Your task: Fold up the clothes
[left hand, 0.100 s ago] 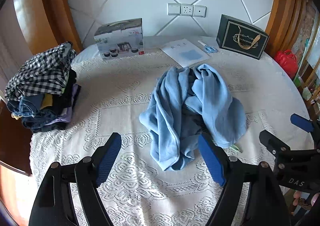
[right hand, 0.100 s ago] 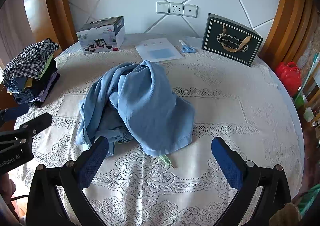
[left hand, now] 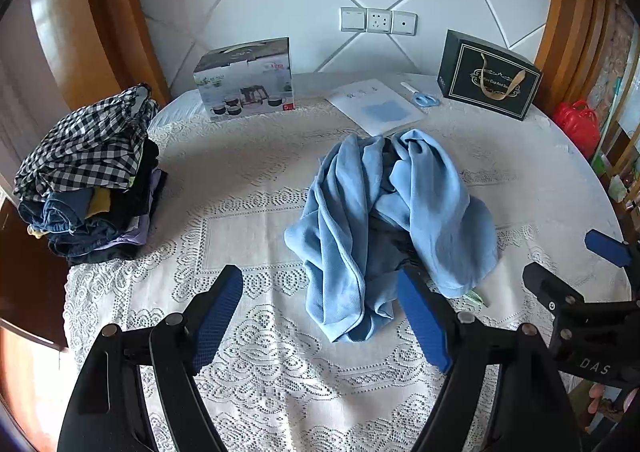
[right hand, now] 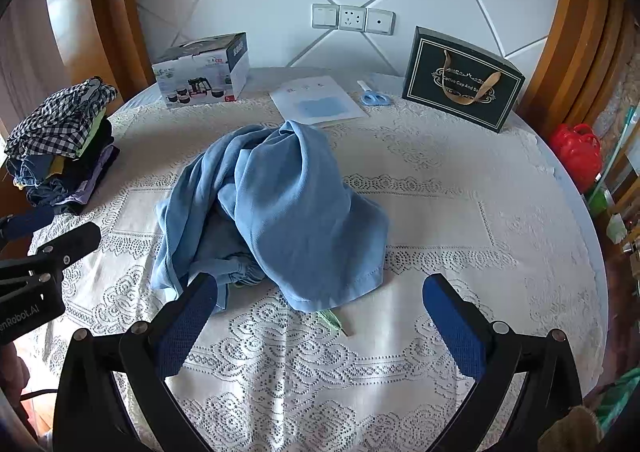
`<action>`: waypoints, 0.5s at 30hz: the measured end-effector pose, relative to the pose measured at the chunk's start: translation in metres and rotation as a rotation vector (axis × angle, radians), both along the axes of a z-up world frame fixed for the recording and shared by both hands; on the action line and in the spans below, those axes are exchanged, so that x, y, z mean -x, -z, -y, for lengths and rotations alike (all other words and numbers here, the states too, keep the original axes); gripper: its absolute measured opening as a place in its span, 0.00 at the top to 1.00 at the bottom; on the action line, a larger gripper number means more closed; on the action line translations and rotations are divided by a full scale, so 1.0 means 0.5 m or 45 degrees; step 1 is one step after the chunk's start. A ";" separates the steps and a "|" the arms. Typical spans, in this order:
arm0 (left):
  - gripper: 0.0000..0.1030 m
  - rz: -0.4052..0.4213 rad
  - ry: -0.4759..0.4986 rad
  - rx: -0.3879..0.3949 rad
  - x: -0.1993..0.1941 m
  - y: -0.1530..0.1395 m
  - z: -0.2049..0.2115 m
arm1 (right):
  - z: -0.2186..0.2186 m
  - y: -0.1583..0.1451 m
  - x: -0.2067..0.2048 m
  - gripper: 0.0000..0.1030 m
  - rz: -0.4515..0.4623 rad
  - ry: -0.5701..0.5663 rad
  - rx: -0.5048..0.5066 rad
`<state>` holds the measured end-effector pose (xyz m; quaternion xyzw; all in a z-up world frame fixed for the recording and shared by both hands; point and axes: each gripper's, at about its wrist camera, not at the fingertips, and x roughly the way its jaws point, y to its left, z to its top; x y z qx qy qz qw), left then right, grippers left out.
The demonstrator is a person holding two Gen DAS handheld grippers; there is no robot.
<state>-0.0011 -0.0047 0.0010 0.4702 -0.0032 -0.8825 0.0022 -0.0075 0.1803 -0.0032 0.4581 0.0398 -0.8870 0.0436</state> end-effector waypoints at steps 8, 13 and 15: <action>0.23 0.016 -0.018 0.000 0.000 0.014 -0.009 | 0.009 0.004 0.004 0.00 0.016 -0.003 -0.001; 0.23 0.019 -0.032 0.022 0.003 0.030 -0.026 | 0.010 0.007 0.007 0.00 0.022 -0.009 -0.014; 0.23 0.021 -0.033 0.017 0.005 0.032 -0.024 | 0.009 0.008 0.010 0.00 0.024 -0.005 -0.009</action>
